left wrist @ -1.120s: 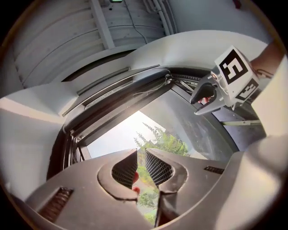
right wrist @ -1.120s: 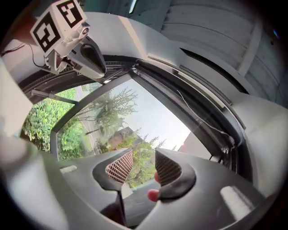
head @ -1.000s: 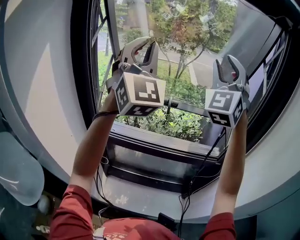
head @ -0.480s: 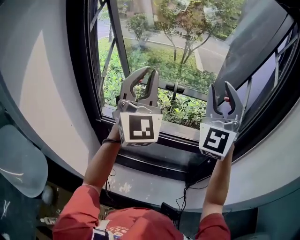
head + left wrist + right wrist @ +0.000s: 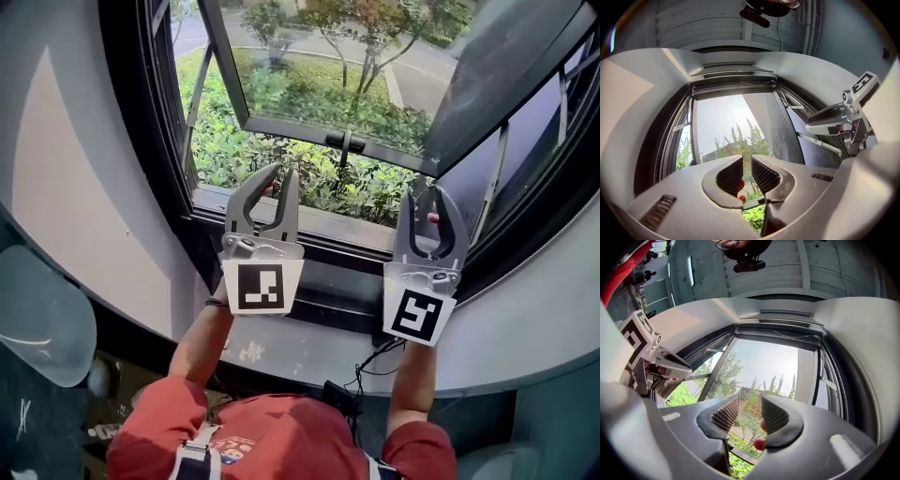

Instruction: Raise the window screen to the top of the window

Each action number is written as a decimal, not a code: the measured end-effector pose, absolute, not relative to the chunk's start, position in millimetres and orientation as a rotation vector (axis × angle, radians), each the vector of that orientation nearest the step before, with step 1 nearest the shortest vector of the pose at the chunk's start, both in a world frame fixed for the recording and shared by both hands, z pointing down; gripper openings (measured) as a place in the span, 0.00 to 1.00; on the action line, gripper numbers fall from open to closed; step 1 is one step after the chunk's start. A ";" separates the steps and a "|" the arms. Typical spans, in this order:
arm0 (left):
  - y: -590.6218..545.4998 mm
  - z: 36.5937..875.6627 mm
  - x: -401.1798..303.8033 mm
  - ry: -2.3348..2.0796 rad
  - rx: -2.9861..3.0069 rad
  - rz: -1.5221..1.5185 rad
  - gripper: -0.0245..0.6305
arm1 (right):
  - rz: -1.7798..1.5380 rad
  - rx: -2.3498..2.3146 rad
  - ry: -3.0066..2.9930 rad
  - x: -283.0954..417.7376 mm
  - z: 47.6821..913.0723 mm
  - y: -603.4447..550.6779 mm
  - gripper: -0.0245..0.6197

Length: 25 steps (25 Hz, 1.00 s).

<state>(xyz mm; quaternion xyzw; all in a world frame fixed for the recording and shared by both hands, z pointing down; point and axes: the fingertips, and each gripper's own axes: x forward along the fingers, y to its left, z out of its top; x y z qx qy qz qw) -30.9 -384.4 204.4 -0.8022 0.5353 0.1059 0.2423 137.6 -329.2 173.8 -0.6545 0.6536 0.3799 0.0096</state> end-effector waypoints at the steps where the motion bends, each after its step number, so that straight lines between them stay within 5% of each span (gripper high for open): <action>1: -382.9 213.8 -31.2 1.469 -2.211 0.292 0.12 | 1.165 -2.032 2.044 136.7 179.1 -327.0 0.29; 25: -345.5 389.3 -46.1 1.505 -2.469 0.102 0.12 | 0.525 -2.017 2.282 134.2 368.3 -298.0 0.28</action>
